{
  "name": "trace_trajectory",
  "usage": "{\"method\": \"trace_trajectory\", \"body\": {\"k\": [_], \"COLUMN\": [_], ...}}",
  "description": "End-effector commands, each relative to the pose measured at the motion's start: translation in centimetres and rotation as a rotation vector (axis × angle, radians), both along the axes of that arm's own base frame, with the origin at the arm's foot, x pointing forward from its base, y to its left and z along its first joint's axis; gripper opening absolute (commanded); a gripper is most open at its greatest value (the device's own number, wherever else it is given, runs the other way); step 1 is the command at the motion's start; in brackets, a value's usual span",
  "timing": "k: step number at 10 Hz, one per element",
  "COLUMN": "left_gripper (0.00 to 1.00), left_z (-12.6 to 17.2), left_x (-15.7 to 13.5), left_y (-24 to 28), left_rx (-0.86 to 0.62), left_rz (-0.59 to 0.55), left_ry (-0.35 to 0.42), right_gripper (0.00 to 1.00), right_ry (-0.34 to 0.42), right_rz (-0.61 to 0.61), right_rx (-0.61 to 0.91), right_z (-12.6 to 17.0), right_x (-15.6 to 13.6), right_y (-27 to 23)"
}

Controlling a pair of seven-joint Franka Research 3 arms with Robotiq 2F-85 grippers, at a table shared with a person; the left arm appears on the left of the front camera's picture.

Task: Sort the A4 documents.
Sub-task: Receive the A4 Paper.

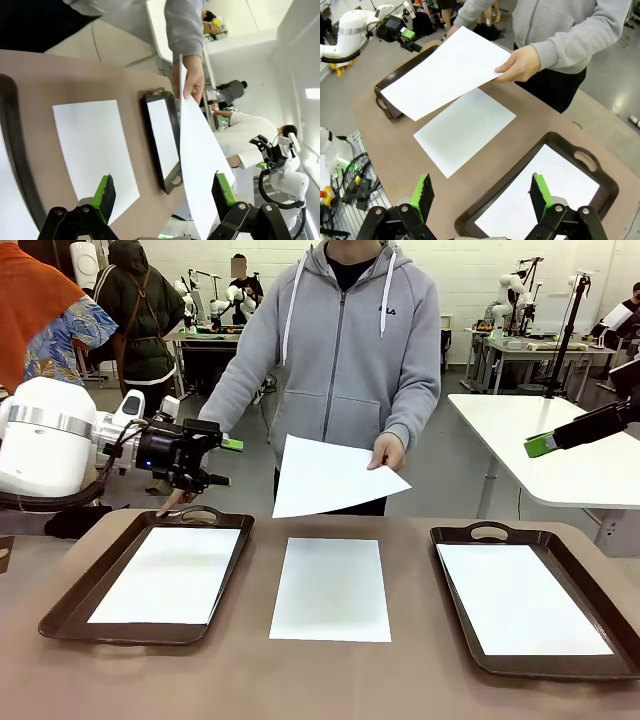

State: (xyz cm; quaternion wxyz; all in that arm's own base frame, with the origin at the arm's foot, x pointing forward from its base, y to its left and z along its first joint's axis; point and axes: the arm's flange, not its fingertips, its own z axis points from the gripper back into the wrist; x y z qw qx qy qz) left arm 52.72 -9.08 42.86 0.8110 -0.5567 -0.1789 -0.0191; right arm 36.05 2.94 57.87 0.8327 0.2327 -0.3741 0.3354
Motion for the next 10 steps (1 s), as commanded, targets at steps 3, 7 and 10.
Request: {"method": "trace_trajectory", "body": {"k": [3, 7, 10], "left_gripper": [1.0, 1.0, 1.0], "left_z": [-2.7, -2.9, -2.6], "left_x": [1.3, 1.8, 2.2], "left_y": [-0.7, -4.0, -5.0], "left_rx": [-0.106, -0.287, -0.276], "left_rz": [-0.024, -0.159, -0.248], "left_ry": [0.055, 0.126, 0.234], "right_gripper": [1.0, 1.0, 1.0], "right_ry": [0.002, 0.002, 0.002], "right_rz": [0.008, 0.008, 0.008], "right_rx": [0.005, 0.005, 0.005], "right_z": [-0.2, -0.2, -0.2], "right_x": [0.1, 0.1, 0.1], "right_y": [0.1, 0.1, 0.1]}}
